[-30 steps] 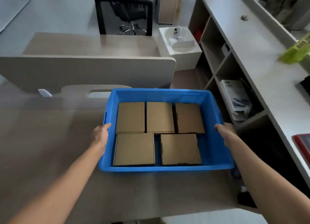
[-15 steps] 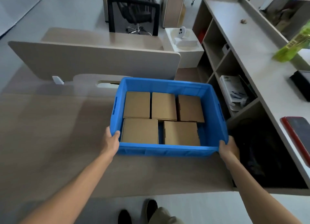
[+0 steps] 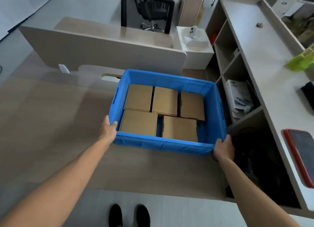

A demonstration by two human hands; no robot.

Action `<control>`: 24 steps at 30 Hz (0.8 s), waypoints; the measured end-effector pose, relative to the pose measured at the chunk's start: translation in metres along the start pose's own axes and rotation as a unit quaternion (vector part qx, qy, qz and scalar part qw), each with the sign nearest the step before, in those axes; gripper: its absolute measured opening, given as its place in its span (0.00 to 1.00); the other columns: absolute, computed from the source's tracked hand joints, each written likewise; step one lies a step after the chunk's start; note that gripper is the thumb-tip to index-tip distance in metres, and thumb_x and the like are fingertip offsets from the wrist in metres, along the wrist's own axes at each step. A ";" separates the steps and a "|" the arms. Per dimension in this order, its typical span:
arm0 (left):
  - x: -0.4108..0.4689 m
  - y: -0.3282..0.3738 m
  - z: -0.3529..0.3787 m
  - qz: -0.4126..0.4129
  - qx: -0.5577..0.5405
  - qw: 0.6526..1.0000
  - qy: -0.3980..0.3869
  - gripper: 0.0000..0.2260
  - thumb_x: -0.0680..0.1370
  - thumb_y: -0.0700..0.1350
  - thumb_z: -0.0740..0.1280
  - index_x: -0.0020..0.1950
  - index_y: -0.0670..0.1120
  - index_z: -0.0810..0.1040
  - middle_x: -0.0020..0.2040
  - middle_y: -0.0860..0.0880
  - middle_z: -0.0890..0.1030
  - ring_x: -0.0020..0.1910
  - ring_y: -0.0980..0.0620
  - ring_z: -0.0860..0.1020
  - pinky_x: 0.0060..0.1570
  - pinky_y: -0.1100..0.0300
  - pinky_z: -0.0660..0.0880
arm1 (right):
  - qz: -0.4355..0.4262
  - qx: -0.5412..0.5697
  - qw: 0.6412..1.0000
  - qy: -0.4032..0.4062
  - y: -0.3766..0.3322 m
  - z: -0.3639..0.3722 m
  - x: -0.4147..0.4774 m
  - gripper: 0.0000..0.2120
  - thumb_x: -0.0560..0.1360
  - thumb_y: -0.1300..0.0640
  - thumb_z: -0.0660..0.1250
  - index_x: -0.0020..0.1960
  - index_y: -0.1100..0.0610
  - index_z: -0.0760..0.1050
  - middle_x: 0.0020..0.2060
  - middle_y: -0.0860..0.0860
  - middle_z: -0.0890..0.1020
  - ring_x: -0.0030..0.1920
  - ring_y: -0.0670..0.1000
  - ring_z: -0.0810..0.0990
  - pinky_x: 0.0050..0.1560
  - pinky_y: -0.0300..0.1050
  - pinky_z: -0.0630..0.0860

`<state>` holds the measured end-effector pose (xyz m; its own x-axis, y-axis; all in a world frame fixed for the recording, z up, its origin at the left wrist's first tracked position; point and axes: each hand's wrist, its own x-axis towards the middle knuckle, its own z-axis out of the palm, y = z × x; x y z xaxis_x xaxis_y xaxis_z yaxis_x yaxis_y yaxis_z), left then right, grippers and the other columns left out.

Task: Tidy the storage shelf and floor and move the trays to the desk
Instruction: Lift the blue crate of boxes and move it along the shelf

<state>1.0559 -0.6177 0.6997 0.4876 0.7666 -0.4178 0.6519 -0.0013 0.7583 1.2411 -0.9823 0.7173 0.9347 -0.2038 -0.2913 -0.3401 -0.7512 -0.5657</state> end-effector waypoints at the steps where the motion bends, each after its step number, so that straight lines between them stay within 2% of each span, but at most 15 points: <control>1: -0.002 -0.001 -0.002 -0.003 -0.005 1.000 -0.009 0.16 0.82 0.45 0.56 0.70 0.46 0.66 0.63 0.45 0.75 0.56 0.44 0.75 0.56 0.47 0.73 | -0.001 0.002 1.000 -0.003 0.001 0.000 -0.001 0.14 0.82 0.56 0.57 0.66 0.58 0.67 0.60 0.62 0.77 0.56 0.63 0.79 0.50 0.54 0.76; 4: -0.008 -0.010 -0.009 -0.028 -0.041 0.998 -0.035 0.22 0.82 0.50 0.57 0.76 0.46 0.63 0.72 0.46 0.70 0.68 0.44 0.71 0.67 0.44 0.69 | -0.003 0.030 0.999 -0.014 0.004 -0.003 -0.007 0.15 0.83 0.53 0.57 0.66 0.58 0.66 0.59 0.61 0.77 0.51 0.59 0.78 0.49 0.54 0.75; 6: -0.018 -0.015 -0.013 -0.036 -0.080 0.996 -0.034 0.22 0.81 0.51 0.58 0.74 0.46 0.66 0.70 0.47 0.72 0.66 0.46 0.72 0.66 0.48 0.69 | 0.001 0.061 0.998 -0.018 0.006 -0.006 -0.016 0.19 0.83 0.49 0.57 0.69 0.59 0.65 0.60 0.61 0.77 0.50 0.57 0.76 0.48 0.52 0.72; 9: -0.042 -0.033 -0.027 -0.035 -0.131 0.990 -0.026 0.10 0.82 0.44 0.59 0.60 0.51 0.75 0.53 0.49 0.80 0.52 0.48 0.79 0.52 0.54 0.72 | 0.043 0.063 0.997 -0.022 0.017 -0.002 -0.033 0.27 0.83 0.41 0.53 0.70 0.61 0.64 0.62 0.64 0.76 0.57 0.64 0.77 0.56 0.58 0.71; 11: -0.055 -0.059 -0.036 -0.042 -0.136 0.990 -0.014 0.08 0.81 0.42 0.60 0.56 0.51 0.77 0.50 0.46 0.82 0.47 0.47 0.81 0.43 0.59 0.75 | 0.061 0.040 0.996 -0.056 0.026 0.013 -0.050 0.31 0.82 0.38 0.50 0.69 0.63 0.68 0.61 0.65 0.77 0.61 0.66 0.77 0.62 0.58 0.70; 12: -0.063 -0.077 -0.043 -0.055 -0.151 0.987 -0.012 0.08 0.81 0.40 0.61 0.56 0.47 0.78 0.47 0.44 0.82 0.43 0.47 0.81 0.37 0.64 0.75 | 0.052 0.032 0.994 -0.096 0.029 0.023 -0.062 0.31 0.82 0.38 0.51 0.66 0.64 0.71 0.57 0.64 0.80 0.58 0.65 0.79 0.63 0.58 0.72; 13: -0.073 -0.095 -0.052 -0.075 -0.159 0.984 -0.011 0.08 0.81 0.38 0.61 0.57 0.42 0.77 0.44 0.43 0.81 0.40 0.48 0.79 0.32 0.68 0.74 | 0.026 0.014 0.989 -0.147 0.031 0.036 -0.076 0.27 0.83 0.41 0.53 0.63 0.64 0.75 0.52 0.61 0.82 0.53 0.62 0.80 0.61 0.57 0.74; 14: -0.082 -0.119 -0.060 -0.094 -0.166 0.982 -0.007 0.08 0.81 0.36 0.61 0.57 0.38 0.77 0.41 0.44 0.80 0.38 0.48 0.78 0.31 0.69 0.74 | -0.006 -0.024 0.979 -0.201 0.030 0.050 -0.092 0.20 0.83 0.46 0.57 0.58 0.62 0.77 0.47 0.59 0.83 0.48 0.59 0.81 0.56 0.55 0.77; 16: -0.108 -0.170 -0.081 -0.131 -0.151 0.980 0.003 0.08 0.77 0.40 0.66 0.52 0.37 0.79 0.39 0.46 0.81 0.38 0.46 0.79 0.44 0.57 0.80 | -0.070 -0.111 0.947 -0.294 0.023 0.082 -0.125 0.11 0.81 0.56 0.60 0.47 0.58 0.79 0.41 0.57 0.84 0.41 0.55 0.82 0.49 0.52 0.80; 17: -0.120 -0.203 -0.091 -0.151 -0.136 0.979 0.006 0.08 0.75 0.44 0.67 0.49 0.41 0.81 0.38 0.47 0.82 0.39 0.45 0.80 0.51 0.49 0.79 | -0.102 -0.147 0.925 -0.336 0.017 0.103 -0.143 0.11 0.80 0.57 0.61 0.43 0.57 0.79 0.39 0.56 0.85 0.39 0.55 0.82 0.48 0.53 0.81; 18: -0.136 -0.228 -0.102 -0.173 -0.133 0.976 0.016 0.08 0.73 0.46 0.66 0.48 0.44 0.81 0.38 0.47 0.83 0.41 0.45 0.81 0.54 0.45 0.78 | -0.131 -0.174 0.902 -0.374 0.008 0.121 -0.165 0.11 0.79 0.57 0.62 0.43 0.57 0.80 0.38 0.56 0.85 0.38 0.55 0.83 0.46 0.52 0.81; 19: -0.153 -0.249 -0.115 -0.201 -0.138 0.969 0.028 0.08 0.73 0.46 0.67 0.49 0.44 0.81 0.38 0.47 0.83 0.42 0.44 0.82 0.55 0.44 0.78 | -0.157 -0.199 0.877 -0.408 0.000 0.140 -0.186 0.09 0.79 0.56 0.62 0.45 0.56 0.80 0.39 0.55 0.85 0.38 0.54 0.83 0.44 0.49 0.80; 21: -0.197 -0.280 -0.141 -0.261 -0.156 0.950 0.066 0.06 0.77 0.44 0.67 0.50 0.44 0.80 0.41 0.48 0.83 0.42 0.46 0.82 0.49 0.51 0.79 | -0.215 -0.249 0.829 -0.451 -0.015 0.185 -0.233 0.09 0.79 0.53 0.61 0.51 0.54 0.80 0.43 0.54 0.85 0.41 0.52 0.84 0.43 0.44 0.78; 22: -0.219 -0.299 -0.153 -0.291 -0.159 0.939 0.086 0.04 0.78 0.43 0.66 0.50 0.45 0.79 0.42 0.47 0.82 0.42 0.48 0.82 0.45 0.56 0.78 | -0.242 -0.271 0.808 -0.464 -0.024 0.207 -0.260 0.11 0.78 0.52 0.61 0.52 0.54 0.80 0.45 0.54 0.85 0.44 0.53 0.84 0.46 0.45 0.79; 24: -0.259 -0.347 -0.174 -0.362 -0.161 0.910 0.121 0.05 0.79 0.44 0.65 0.50 0.46 0.80 0.44 0.46 0.83 0.41 0.49 0.82 0.42 0.57 0.76 | -0.287 -0.294 0.767 -0.494 -0.040 0.248 -0.315 0.13 0.76 0.51 0.61 0.52 0.55 0.80 0.46 0.55 0.86 0.48 0.56 0.84 0.51 0.50 0.80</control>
<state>0.6023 -0.7039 0.6318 -0.1692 0.6110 -0.7733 0.5284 0.7186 0.4522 0.9348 -0.7323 0.6401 0.2803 0.6229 -0.7304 0.4741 -0.7514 -0.4589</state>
